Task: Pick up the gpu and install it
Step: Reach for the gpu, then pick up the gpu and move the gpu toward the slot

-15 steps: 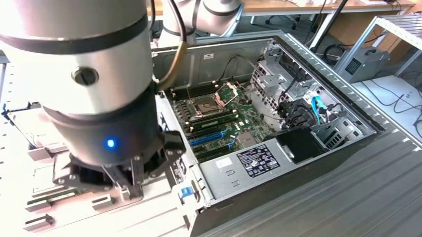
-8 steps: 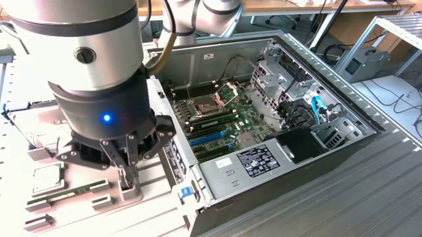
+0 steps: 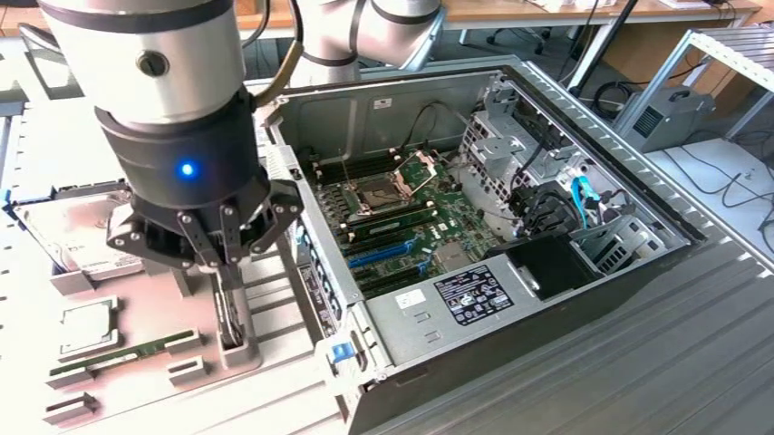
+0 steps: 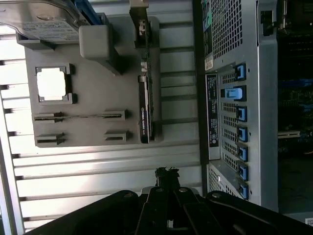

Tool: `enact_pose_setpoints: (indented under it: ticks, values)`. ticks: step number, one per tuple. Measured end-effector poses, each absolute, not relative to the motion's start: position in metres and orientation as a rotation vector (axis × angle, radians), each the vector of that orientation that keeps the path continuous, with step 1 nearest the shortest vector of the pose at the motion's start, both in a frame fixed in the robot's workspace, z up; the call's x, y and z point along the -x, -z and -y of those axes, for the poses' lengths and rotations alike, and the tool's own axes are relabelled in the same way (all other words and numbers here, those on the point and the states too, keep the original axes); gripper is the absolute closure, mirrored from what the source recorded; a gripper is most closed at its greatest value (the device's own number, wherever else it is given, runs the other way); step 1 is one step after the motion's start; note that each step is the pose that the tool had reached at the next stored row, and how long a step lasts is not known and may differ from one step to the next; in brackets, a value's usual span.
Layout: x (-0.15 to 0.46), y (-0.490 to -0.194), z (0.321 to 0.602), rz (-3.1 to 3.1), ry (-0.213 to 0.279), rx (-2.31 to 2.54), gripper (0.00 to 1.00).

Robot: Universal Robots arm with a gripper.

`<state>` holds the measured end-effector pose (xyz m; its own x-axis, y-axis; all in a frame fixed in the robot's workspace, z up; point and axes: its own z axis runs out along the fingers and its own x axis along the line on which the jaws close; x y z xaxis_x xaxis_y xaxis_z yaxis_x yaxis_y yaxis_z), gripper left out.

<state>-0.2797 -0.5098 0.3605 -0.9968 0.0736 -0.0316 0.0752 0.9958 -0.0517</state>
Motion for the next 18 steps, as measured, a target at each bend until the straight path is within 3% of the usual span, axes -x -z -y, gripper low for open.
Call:
enact_pose_setpoints:
  ticks: [15, 18]
  values:
    - [0.2797, -0.3605, 0.5096, -3.109, 0.082, -0.116, 0.89]
    - [0.2796, -0.3605, 0.5096, -3.109, 0.082, -0.116, 0.7]
